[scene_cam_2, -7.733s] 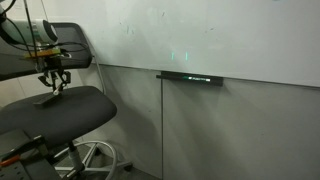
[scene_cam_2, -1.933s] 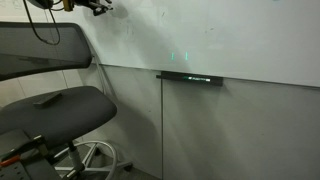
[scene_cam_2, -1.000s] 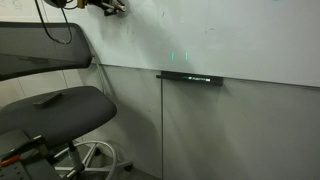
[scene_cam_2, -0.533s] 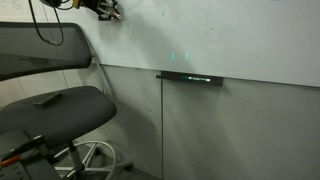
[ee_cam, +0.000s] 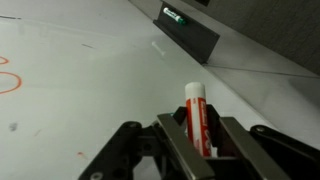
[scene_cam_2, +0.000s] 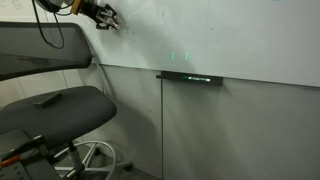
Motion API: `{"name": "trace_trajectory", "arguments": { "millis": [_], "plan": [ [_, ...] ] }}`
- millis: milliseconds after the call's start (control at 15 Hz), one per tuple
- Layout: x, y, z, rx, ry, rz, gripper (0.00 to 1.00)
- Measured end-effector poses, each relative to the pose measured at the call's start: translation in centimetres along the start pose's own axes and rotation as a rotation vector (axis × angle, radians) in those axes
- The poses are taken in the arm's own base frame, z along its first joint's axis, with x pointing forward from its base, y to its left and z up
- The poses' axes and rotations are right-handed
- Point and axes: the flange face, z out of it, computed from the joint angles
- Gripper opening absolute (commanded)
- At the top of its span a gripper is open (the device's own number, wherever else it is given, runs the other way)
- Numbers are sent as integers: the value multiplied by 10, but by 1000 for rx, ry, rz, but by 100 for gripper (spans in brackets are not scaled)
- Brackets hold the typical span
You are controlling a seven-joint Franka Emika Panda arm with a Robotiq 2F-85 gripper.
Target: Use the marker to write on the white board
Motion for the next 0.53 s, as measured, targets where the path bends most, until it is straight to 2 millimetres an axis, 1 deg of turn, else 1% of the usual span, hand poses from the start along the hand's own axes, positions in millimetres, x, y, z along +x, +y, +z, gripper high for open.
{"name": "trace_trajectory", "arguments": {
  "millis": [200, 533],
  "plan": [
    [-8, -38, 10, 86, -43, -50, 6],
    [-30, -109, 21, 227, -134, -104, 6]
  ]
}}
